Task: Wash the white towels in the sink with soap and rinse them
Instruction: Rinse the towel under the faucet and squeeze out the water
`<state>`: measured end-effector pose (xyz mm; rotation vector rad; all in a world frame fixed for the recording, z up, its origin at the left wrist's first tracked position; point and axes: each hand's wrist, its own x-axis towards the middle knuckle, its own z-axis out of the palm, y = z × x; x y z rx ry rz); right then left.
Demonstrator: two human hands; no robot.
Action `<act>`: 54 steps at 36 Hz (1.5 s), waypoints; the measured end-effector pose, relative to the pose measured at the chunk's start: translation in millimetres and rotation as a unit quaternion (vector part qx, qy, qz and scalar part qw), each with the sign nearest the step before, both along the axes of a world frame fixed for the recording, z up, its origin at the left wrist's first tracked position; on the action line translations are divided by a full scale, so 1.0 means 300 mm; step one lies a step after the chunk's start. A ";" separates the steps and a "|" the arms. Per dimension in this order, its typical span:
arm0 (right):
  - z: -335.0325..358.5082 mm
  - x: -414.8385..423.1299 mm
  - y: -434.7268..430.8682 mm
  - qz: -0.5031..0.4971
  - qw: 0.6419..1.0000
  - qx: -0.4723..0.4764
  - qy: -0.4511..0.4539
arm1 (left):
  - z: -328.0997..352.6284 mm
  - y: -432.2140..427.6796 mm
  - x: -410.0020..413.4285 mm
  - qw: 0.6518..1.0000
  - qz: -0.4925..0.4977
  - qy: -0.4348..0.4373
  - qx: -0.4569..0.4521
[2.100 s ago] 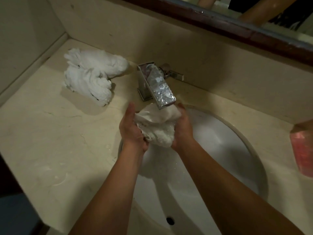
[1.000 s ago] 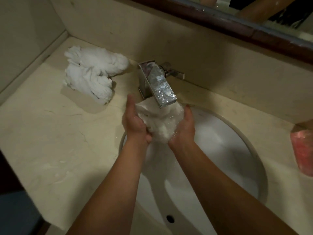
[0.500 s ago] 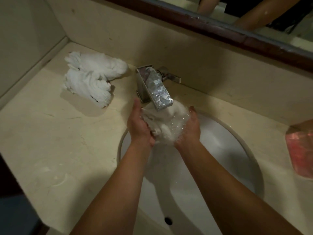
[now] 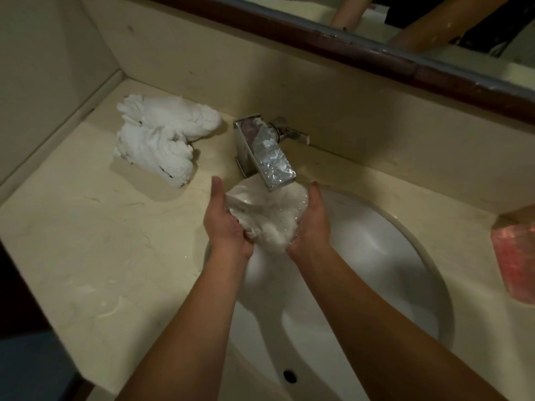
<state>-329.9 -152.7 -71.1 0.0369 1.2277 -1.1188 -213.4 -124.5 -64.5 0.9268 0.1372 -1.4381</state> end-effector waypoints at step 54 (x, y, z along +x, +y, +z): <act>0.045 -0.130 -0.026 0.037 0.979 -0.133 -0.149 | 0.126 0.018 -0.045 0.998 0.013 -0.062 0.016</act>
